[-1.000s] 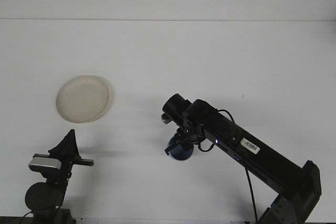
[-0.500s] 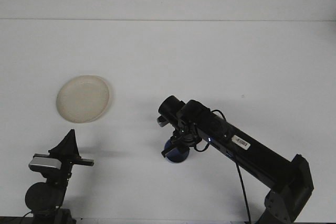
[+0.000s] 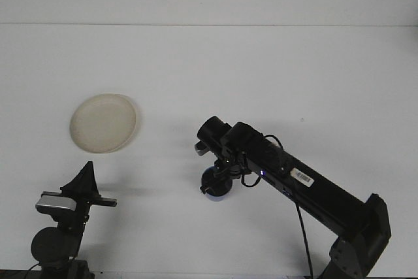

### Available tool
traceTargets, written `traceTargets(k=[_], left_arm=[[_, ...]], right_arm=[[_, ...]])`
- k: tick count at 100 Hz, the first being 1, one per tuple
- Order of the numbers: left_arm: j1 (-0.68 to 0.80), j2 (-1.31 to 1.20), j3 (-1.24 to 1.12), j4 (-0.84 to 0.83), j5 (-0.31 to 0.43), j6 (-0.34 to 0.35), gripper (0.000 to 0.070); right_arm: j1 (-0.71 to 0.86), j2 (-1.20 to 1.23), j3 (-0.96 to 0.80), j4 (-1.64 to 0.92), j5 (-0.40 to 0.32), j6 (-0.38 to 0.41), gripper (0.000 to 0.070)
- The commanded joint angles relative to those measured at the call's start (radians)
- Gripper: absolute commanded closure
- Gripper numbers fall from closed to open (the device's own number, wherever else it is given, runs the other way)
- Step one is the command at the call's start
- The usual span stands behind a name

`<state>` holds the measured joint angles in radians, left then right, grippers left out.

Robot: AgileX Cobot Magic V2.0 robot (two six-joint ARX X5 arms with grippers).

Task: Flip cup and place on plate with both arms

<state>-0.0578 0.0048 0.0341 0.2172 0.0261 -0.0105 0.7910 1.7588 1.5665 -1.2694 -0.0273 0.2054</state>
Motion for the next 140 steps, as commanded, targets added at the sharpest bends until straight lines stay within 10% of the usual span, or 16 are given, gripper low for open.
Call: traceTargets(k=[1, 49, 93, 140], left_arm=[[-0.002, -0.002, -0.018, 0.011, 0.000, -0.002, 0.0688], [-0.002, -0.002, -0.018, 0.011, 0.000, -0.002, 0.0687], [-0.002, -0.002, -0.018, 0.011, 0.000, -0.002, 0.0687], [-0.002, -0.002, -0.018, 0.011, 0.000, -0.002, 0.0687]], right_arm=[[0.003, -0.018, 0.040, -0.019, -0.003, -0.035, 0.0278], [-0.303, -0.190, 0.071, -0.092, -0.021, -0.241, 0.0278], [-0.689, -0.448, -0.132, 0.117, -0.081, -0.227, 0.0279], [-0.727, -0.990, -0.629, 0.468, -0.053, -0.167, 0.0279]])
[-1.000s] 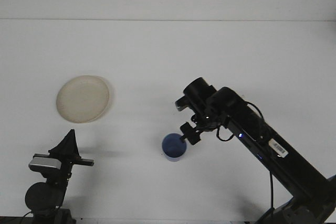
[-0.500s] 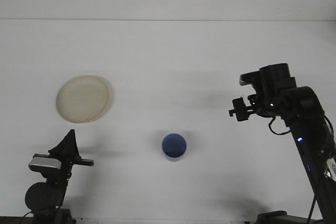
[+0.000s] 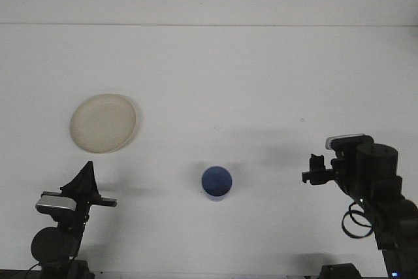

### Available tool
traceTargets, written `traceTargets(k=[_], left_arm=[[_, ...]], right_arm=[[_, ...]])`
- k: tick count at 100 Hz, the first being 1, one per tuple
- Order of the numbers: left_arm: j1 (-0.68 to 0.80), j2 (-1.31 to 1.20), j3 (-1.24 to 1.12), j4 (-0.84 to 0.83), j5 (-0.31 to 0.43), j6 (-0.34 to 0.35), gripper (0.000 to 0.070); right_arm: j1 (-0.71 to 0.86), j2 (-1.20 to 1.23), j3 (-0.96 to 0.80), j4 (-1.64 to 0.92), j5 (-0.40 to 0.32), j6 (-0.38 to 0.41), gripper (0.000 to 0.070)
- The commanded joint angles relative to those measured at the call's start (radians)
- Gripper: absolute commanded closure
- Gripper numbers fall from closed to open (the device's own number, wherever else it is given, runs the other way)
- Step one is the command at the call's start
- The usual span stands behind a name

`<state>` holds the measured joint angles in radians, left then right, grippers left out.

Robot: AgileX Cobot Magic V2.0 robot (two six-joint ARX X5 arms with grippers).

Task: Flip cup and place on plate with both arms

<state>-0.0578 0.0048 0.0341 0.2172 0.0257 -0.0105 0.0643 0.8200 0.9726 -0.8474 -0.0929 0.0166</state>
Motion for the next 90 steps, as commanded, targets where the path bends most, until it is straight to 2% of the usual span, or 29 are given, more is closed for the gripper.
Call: traceTargets(k=[1, 26, 44, 90], left_arm=[[-0.002, -0.002, -0.018, 0.011, 0.001, -0.002, 0.0687], [-0.002, -0.002, -0.018, 0.011, 0.001, -0.002, 0.0687], [-0.002, -0.002, -0.018, 0.011, 0.001, -0.002, 0.0687], [-0.002, -0.002, -0.018, 0.011, 0.001, -0.002, 0.0687]], right_arm=[[0.000, -0.063, -0.043, 0.053, 0.015, 0.021, 0.0279], [0.000, -0.292, -0.248, 0.292, 0.021, 0.019, 0.0281], [0.000, -0.353, -0.360, 0.442, 0.022, 0.007, 0.0286], [0.000, -0.355, -0.365, 0.466, 0.021, 0.008, 0.0286]])
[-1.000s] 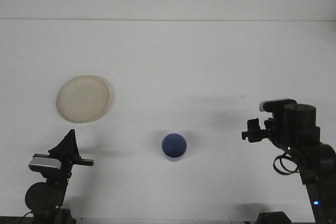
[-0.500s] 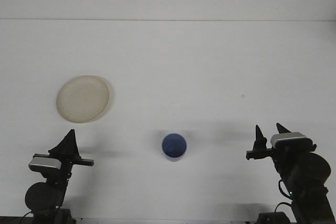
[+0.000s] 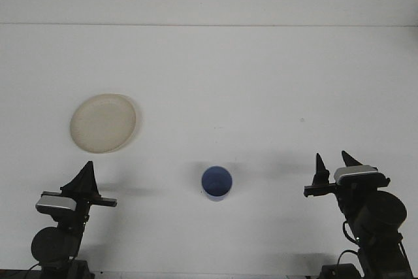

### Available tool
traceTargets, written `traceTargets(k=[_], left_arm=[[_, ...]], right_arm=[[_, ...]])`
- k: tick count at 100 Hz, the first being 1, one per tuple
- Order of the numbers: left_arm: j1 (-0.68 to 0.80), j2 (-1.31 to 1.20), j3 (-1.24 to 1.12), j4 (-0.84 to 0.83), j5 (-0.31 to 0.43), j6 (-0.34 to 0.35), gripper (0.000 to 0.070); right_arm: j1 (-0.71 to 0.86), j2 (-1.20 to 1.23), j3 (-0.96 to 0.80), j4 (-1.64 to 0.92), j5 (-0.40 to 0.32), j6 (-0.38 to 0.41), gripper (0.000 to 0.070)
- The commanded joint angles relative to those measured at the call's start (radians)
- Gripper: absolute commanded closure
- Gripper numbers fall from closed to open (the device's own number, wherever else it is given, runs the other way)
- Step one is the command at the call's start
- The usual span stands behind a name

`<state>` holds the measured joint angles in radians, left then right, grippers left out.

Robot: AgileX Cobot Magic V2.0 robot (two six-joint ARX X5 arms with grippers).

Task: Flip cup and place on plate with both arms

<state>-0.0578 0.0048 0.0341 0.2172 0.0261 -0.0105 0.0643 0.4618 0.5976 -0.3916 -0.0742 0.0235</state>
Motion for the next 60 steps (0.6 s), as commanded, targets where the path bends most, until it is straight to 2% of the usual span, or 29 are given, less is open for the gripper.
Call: traceTargets(k=[1, 60], left_arm=[[-0.002, -0.002, -0.018, 0.011, 0.000, -0.002, 0.0687], [-0.002, -0.002, -0.005, 0.016, 0.000, -0.011, 0.0687]], right_arm=[[0.000, 0.003, 0.010, 0.010, 0.003, 0.001, 0.0285], [0.000, 0.003, 0.010, 0.011, 0.003, 0.001, 0.0285]])
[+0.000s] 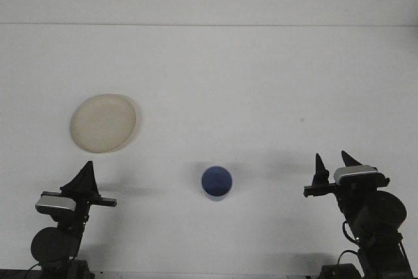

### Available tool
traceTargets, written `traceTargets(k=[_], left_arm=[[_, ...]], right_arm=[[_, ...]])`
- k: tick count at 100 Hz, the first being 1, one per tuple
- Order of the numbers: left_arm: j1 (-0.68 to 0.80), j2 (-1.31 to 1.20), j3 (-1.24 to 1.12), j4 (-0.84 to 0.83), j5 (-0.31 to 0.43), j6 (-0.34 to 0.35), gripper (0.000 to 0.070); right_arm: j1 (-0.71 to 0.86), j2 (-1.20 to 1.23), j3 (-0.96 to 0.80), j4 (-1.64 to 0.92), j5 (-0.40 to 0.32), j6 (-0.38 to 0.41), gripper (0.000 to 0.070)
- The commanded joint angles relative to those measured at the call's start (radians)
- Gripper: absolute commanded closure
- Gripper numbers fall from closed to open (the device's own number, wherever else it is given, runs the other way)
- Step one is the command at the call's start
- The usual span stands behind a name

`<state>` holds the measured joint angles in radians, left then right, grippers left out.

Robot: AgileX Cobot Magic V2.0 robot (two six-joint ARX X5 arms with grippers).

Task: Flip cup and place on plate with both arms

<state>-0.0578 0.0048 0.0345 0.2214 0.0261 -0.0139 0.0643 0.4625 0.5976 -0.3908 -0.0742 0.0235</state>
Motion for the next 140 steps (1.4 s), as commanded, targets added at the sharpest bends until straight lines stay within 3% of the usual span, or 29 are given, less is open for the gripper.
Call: traceTargets(k=[1, 16, 36, 71, 92, 129, 133, 140], left_arm=[[-0.002, -0.002, -0.003, 0.011, 0.000, -0.009, 0.0687], [-0.002, 0.002, 0.074, -0.061, 0.000, -0.058, 0.0687], [-0.002, 0.076, 0.288, -0.286, 0.001, -0.059, 0.0687], [-0.002, 0.484, 0.789, -0.819, 0.053, -0.058, 0.0688], [-0.002, 0.699, 0.971, -1.067, 0.053, -0.058, 0.0687], [-0.002, 0.764, 0.997, -1.112, 0.053, -0.062, 0.0680], [-0.002, 0.760, 0.997, -1.111, 0.053, -0.086, 0.0651], [-0.002, 0.756, 0.997, -1.115, 0.053, -0.112, 0.0527]], right_arm=[[0.000, 0.003, 0.010, 0.010, 0.003, 0.001, 0.0285], [0.000, 0.003, 0.010, 0.016, 0.003, 0.001, 0.0286], [0.000, 0.003, 0.010, 0.017, 0.003, 0.001, 0.0285], [0.000, 0.003, 0.010, 0.017, 0.003, 0.001, 0.0285], [0.000, 0.003, 0.010, 0.017, 0.001, 0.002, 0.0285], [0.000, 0.003, 0.010, 0.017, -0.004, 0.001, 0.0285], [0.000, 0.003, 0.010, 0.017, -0.004, 0.002, 0.0285], [0.000, 0.003, 0.010, 0.017, -0.004, 0.001, 0.0285]])
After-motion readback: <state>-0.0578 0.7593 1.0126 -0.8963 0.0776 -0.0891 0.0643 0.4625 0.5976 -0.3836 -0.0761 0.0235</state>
